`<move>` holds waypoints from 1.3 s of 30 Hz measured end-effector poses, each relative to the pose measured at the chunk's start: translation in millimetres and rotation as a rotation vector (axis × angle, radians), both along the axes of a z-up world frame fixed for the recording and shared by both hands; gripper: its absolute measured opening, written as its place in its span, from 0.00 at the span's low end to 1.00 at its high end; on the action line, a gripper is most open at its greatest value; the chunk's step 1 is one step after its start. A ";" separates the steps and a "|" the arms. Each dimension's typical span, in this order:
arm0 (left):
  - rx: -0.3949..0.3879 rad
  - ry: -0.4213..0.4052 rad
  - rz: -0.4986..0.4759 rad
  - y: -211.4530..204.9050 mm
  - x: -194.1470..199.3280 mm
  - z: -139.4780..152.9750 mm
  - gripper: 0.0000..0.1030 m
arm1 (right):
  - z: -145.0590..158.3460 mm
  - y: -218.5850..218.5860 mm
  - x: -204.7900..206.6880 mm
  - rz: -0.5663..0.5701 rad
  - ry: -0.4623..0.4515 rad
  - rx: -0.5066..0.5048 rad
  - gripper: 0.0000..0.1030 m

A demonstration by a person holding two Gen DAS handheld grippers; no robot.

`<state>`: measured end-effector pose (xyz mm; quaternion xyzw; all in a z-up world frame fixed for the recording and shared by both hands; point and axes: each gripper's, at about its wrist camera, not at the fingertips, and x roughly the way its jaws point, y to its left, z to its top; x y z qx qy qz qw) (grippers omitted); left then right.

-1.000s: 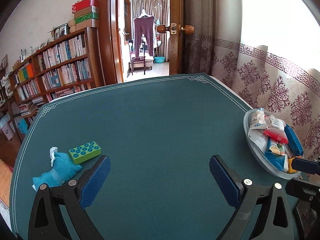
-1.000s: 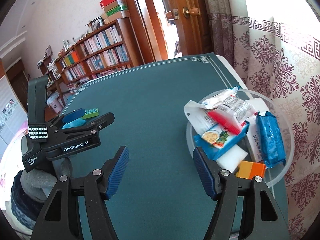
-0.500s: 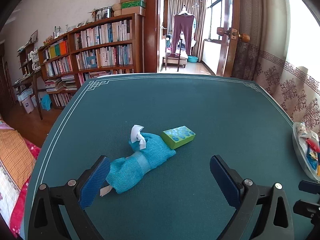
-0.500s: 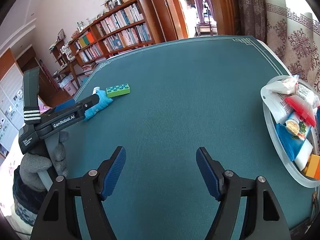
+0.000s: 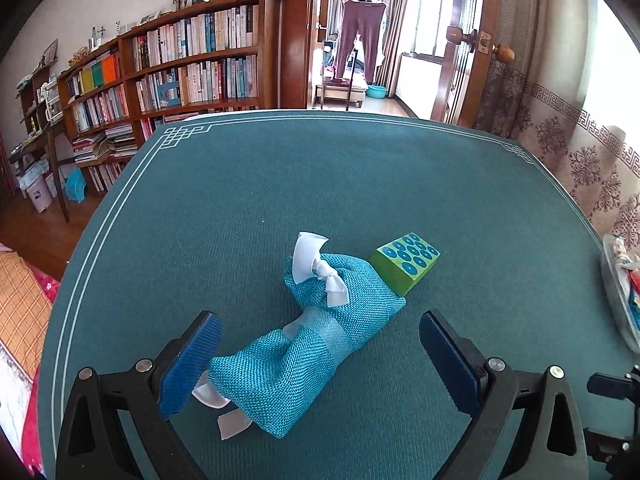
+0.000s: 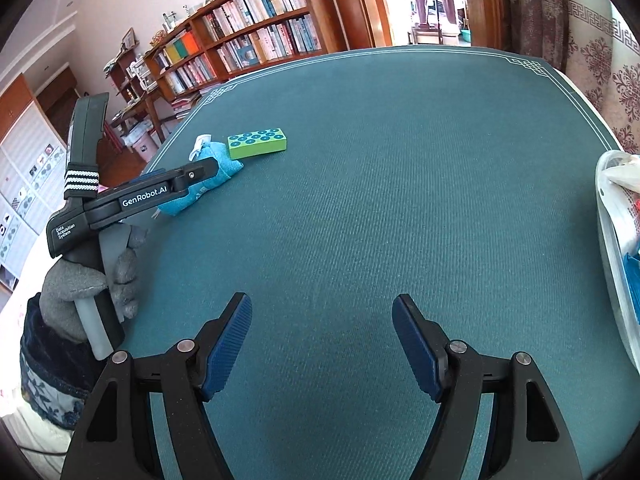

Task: Organize objects
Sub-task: 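Grasp the teal cloth bundle with the left gripper, then grasp the green dotted block with right gripper while left gripper holds cloth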

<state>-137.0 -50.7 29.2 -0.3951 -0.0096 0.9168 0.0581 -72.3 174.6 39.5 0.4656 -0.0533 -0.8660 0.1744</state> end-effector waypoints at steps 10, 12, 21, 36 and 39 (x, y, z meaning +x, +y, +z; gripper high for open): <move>-0.004 -0.043 -0.039 3.4 -3.0 -12.8 0.70 | -5.4 -19.0 -13.3 0.017 -0.009 0.012 0.72; -0.002 -0.036 -0.046 3.5 -1.6 -11.7 0.64 | -5.4 -23.8 -14.4 0.018 -0.010 0.016 0.72; -0.029 -0.017 -0.047 11.2 10.4 -9.2 0.42 | -5.7 -31.6 -28.5 0.016 -0.003 0.028 0.72; 0.024 0.069 0.148 -27.8 28.1 5.3 0.42 | -5.7 -69.1 -107.4 0.004 -0.006 -0.044 0.72; 0.047 0.064 0.189 -37.7 28.0 2.9 0.42 | -8.1 -85.2 -127.0 0.023 -0.003 -0.049 0.72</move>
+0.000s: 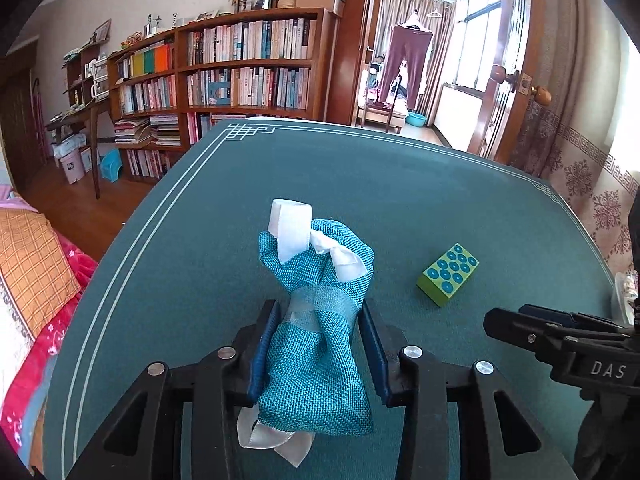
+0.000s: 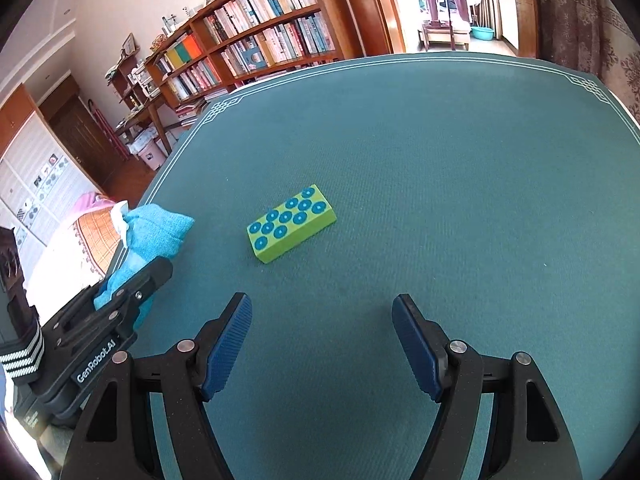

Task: Organize objects
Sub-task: 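Grasp the green dotted block with right gripper while left gripper holds cloth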

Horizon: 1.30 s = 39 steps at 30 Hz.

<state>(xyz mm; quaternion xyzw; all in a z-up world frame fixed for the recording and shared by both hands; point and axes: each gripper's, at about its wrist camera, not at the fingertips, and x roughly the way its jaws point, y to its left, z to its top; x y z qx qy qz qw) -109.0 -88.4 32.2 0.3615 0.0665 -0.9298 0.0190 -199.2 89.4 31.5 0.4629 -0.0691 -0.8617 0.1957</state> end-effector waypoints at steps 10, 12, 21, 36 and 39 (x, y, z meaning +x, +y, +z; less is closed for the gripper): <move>0.028 -0.011 0.027 -9.8 0.9 -5.9 0.42 | -0.9 -40.1 -28.7 0.120 0.139 0.160 0.76; 0.029 -0.008 0.026 -9.5 1.6 -5.5 0.42 | -1.2 -44.6 -32.1 0.129 0.151 0.179 0.76; 0.027 -0.006 0.021 -8.7 1.8 -6.8 0.42 | -10.4 -59.9 -31.7 0.192 0.166 0.237 0.76; 0.023 -0.003 -0.009 -4.5 3.9 -6.9 0.42 | -12.8 -36.6 8.1 0.137 0.150 0.196 0.63; 0.021 -0.003 -0.017 -2.1 4.8 -6.2 0.42 | -12.9 -25.5 24.8 0.112 0.138 0.182 0.63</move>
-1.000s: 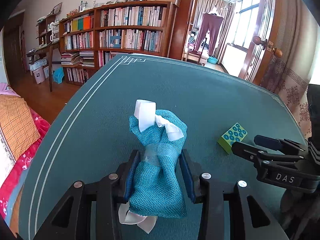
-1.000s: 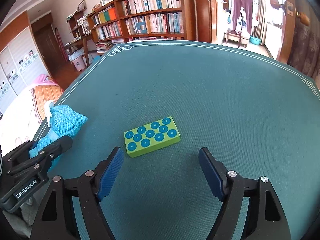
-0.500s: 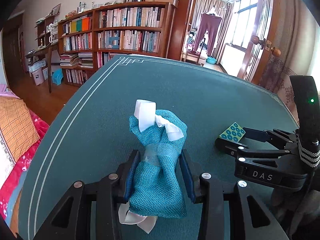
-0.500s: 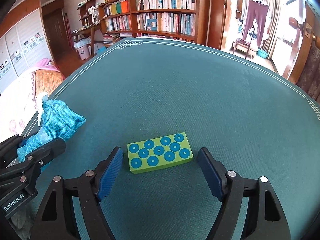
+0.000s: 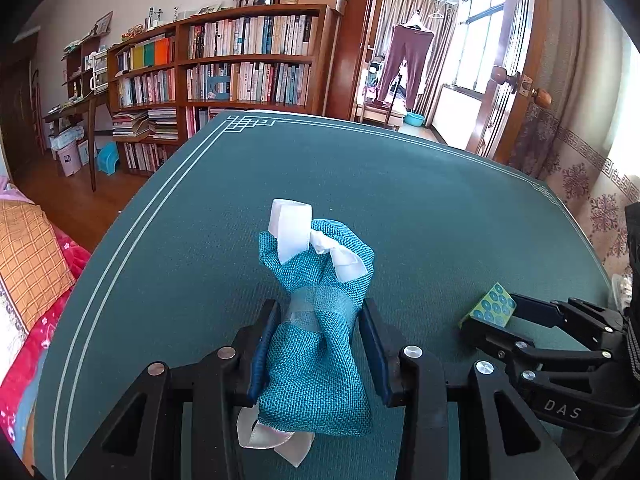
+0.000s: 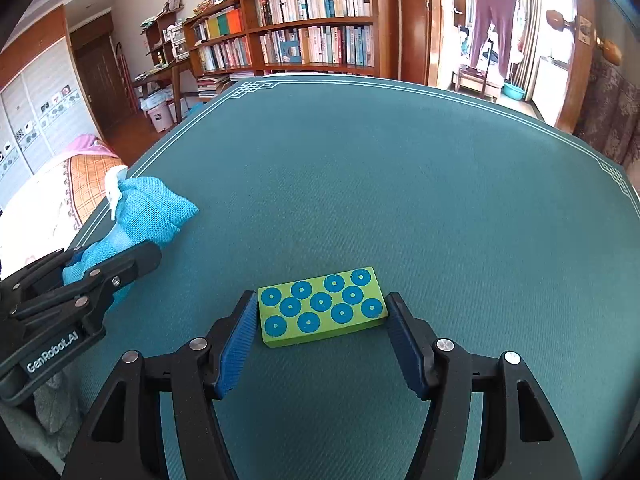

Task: Organize objects
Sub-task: 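Grasp the green dotted block with right gripper while left gripper holds cloth, then carry the green block into the bowl and open the right gripper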

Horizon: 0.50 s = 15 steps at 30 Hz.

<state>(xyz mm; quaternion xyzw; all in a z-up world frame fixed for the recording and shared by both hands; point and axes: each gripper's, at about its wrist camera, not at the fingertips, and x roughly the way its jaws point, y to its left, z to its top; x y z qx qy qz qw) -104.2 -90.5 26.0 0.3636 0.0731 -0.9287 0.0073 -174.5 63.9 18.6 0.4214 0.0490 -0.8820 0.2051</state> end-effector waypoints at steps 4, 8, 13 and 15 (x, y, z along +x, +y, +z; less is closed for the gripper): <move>-0.007 0.004 -0.012 5.4 1.2 1.3 0.42 | -0.2 16.9 22.5 -0.029 -0.011 -0.021 0.63; -0.021 0.003 -0.028 12.3 1.5 0.7 0.42 | 6.4 36.7 44.5 -0.052 -0.008 -0.052 0.63; -0.037 0.009 -0.043 19.0 3.7 1.0 0.42 | 15.8 57.5 71.4 -0.074 0.006 -0.070 0.63; -0.042 0.008 -0.048 21.1 4.3 0.9 0.42 | 20.1 67.0 81.4 -0.085 0.012 -0.079 0.63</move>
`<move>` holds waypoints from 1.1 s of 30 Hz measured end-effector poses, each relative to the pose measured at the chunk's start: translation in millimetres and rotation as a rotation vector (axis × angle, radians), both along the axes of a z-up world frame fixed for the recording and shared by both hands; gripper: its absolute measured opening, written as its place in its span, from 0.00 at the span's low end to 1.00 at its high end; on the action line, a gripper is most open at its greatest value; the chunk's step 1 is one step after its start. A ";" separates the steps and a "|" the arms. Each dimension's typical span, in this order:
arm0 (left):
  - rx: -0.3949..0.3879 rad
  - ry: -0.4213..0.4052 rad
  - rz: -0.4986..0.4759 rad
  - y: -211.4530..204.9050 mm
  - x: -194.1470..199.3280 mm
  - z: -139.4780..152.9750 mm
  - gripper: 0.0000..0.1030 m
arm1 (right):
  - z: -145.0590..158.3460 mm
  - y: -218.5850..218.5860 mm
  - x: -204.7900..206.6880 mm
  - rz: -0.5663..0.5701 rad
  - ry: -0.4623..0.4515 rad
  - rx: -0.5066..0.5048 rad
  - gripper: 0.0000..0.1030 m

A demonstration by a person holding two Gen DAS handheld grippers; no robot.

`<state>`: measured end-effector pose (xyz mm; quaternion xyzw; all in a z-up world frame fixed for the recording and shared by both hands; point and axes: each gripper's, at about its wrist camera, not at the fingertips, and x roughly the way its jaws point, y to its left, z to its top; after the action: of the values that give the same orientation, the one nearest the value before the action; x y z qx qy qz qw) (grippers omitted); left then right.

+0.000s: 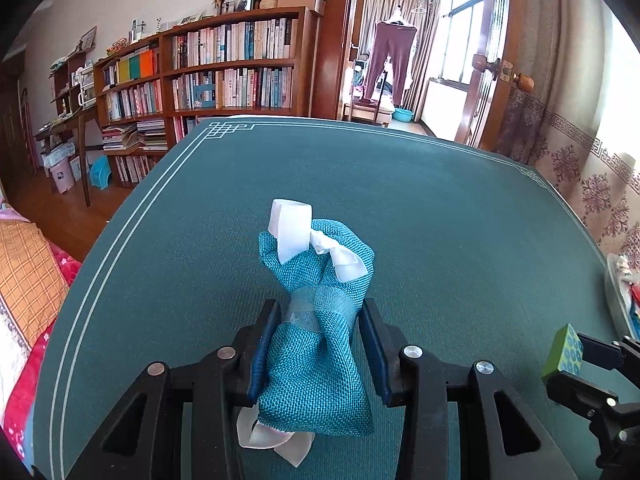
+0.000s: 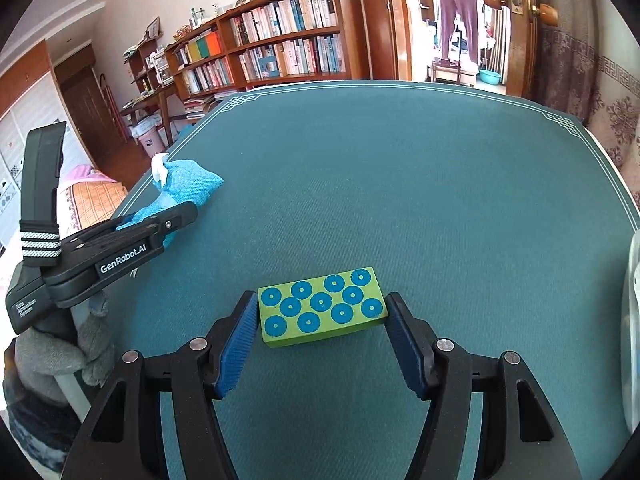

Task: Organize objects
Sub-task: 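Carry the green block into the bowl and open the right gripper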

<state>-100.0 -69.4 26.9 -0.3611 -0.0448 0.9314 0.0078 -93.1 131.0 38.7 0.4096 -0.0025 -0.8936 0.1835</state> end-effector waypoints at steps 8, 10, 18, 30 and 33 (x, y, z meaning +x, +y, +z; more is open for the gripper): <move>-0.010 -0.011 -0.052 22.2 10.3 0.9 0.42 | 25.4 46.3 33.6 -0.048 0.028 -0.030 0.63; -0.014 -0.009 -0.073 31.1 14.6 2.3 0.42 | 31.4 56.0 39.3 -0.062 0.031 -0.030 0.63; -0.003 -0.016 -0.144 61.7 31.4 6.2 0.42 | 43.9 104.9 56.7 -0.129 0.031 -0.014 0.63; 0.008 -0.001 -0.252 113.2 47.8 22.9 0.42 | 60.7 186.0 77.6 -0.247 0.063 0.035 0.63; 0.009 0.005 -0.279 129.0 50.4 28.0 0.42 | 61.3 201.9 81.6 -0.275 0.063 0.042 0.63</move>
<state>-49.6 59.6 54.9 -0.3613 0.0018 0.9221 0.1388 -11.5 332.9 100.0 0.3811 -0.0341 -0.9225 0.0505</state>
